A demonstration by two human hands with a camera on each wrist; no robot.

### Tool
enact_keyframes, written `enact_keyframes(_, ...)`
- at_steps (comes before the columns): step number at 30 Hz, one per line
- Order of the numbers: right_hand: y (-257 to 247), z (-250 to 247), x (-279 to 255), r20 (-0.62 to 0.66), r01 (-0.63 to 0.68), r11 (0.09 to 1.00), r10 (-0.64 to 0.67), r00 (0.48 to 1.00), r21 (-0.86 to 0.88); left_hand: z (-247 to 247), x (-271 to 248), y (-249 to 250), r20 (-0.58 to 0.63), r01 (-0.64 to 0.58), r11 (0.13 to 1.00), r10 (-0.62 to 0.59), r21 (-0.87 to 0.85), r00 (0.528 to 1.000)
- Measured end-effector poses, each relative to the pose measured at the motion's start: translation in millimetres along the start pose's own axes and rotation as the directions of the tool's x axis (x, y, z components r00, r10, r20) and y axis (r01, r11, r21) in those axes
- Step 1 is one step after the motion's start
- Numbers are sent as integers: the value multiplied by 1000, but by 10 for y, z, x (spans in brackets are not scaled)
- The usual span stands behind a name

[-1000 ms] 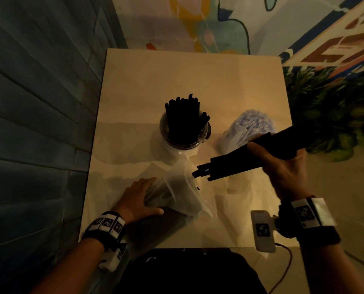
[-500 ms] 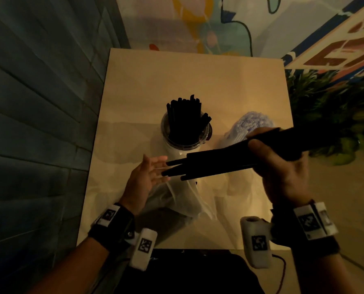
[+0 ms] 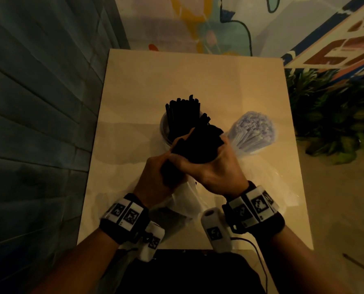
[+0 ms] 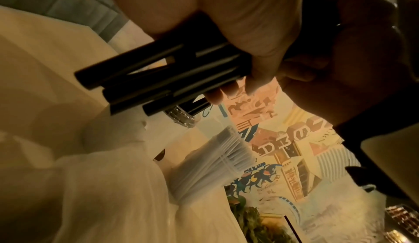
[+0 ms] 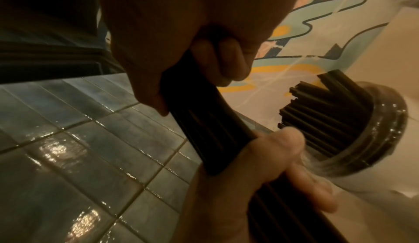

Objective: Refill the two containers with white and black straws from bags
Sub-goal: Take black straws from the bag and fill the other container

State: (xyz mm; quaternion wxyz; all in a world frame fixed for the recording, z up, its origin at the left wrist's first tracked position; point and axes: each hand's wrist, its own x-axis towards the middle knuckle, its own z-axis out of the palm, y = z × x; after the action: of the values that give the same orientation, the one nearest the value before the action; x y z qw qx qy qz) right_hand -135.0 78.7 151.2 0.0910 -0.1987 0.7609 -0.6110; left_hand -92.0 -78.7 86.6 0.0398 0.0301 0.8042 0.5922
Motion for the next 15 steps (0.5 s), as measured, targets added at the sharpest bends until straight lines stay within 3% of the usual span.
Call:
enact_keyframes(3,29,14,35,17,-44,998,45,999,-48,42,-4,-61,15,57,996,-56,-67,998)
enact_keyframes(6,23,42,77,5,-1,996,2,1000,-90,44,26,-88,8,92,973,-93,-211,996)
enact_keyframes(9,13,18,75,-43,20,1000,-20,999,14,-52,83,-46,-2,176,956,-181,-237,983)
enact_keyframes(11,60,-4,49,-100,-19,996,27,995,85,-144,124,20,-82,216,934,-248,-284,965)
enact_keyframes(13,181,13,8,-159,-80,981,108,981,177,-239,174,145,-157,156,909,-232,-387,960)
enact_keyframes(15,344,79,-59,-200,-211,958,249,948,195,-316,231,261,-210,-15,833,-122,-553,970)
